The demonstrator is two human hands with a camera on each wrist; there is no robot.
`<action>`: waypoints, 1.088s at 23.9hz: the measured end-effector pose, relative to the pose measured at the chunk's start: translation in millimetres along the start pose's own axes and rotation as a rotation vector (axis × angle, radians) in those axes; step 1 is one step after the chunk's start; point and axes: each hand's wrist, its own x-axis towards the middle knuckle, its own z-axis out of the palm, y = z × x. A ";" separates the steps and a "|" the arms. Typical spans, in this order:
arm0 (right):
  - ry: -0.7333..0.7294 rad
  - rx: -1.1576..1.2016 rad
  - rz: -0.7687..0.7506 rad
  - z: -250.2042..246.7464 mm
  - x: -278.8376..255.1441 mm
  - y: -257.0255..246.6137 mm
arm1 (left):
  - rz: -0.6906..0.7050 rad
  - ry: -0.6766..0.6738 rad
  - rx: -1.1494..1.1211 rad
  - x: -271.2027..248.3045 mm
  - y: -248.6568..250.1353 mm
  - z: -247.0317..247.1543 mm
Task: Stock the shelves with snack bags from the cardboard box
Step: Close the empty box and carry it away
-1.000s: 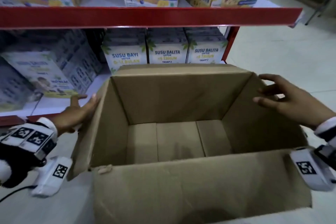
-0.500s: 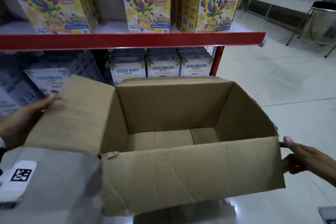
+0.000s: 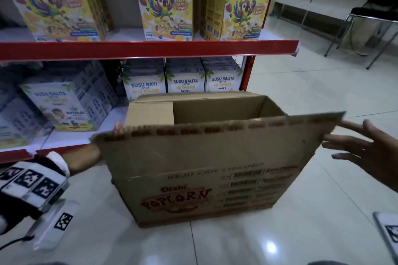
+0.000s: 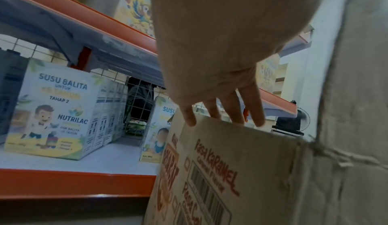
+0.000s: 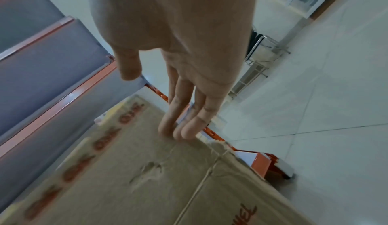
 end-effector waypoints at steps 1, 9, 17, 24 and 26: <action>0.042 -0.130 -0.069 11.3 7.2 -2.8 | 0.032 0.044 0.011 -0.5 -3.5 -0.7; 0.296 -1.208 -0.105 72.9 85.1 30.7 | 0.074 0.436 -0.042 47.7 -0.4 -15.9; 0.302 -1.042 0.102 69.2 89.9 44.6 | -0.153 0.361 -0.193 126.4 28.2 -33.4; 0.267 -1.057 0.135 73.1 87.8 38.2 | -0.171 0.270 -0.468 119.5 3.3 -47.9; 0.249 -1.058 0.142 73.5 85.7 36.4 | -0.156 0.213 -0.531 114.9 -3.8 -50.1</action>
